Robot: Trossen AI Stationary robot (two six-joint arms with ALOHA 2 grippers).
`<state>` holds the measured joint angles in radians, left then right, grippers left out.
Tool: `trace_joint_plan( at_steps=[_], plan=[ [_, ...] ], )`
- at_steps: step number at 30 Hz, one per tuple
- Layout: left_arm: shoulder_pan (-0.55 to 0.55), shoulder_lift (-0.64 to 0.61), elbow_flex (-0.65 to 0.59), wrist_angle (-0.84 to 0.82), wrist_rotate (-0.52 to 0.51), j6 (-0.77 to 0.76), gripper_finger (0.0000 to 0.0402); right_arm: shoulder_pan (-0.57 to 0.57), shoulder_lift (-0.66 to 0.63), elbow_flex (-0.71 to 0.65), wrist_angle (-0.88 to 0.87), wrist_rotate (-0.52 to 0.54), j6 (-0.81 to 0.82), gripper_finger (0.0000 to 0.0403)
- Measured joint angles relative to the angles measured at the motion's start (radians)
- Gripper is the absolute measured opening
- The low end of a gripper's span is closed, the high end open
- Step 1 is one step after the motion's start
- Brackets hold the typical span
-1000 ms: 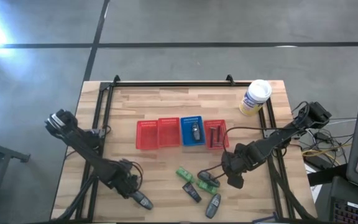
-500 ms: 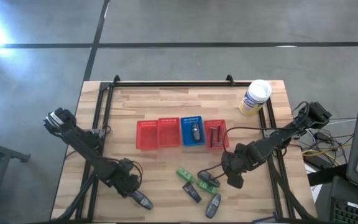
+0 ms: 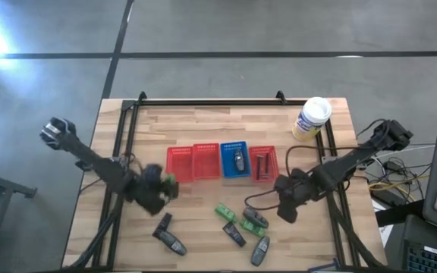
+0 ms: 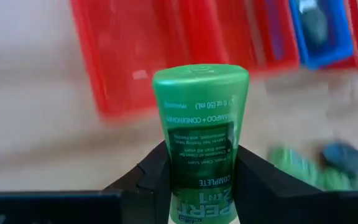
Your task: Pick & Place Travel size toiletries
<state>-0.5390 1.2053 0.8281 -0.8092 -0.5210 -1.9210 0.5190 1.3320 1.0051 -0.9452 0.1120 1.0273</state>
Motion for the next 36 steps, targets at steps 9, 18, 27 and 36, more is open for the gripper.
trace_joint_plan(
  at_steps=[9, 18, 27, 36],
  plan=[
    [0.458, 0.007, 0.046, 0.008, 0.178, 0.512, 0.013, 0.0, 0.01, -0.007, 0.001, 0.005, 0.079, 0.0325],
    [0.587, 0.077, 0.036, 0.078, 0.327, 0.657, 0.013, 0.0, 0.04, -0.008, 0.007, 0.023, 0.108, 0.0352],
    [0.59, 0.215, 0.035, 0.116, 0.334, 0.6, 0.0159, 0.0, 0.045, -0.008, 0.009, 0.023, 0.118, 0.0359],
    [0.59, 0.202, 0.037, 0.143, 0.348, 0.623, 0.0226, 0.0, 0.045, -0.008, 0.008, 0.023, 0.117, 0.0359]
  ],
)
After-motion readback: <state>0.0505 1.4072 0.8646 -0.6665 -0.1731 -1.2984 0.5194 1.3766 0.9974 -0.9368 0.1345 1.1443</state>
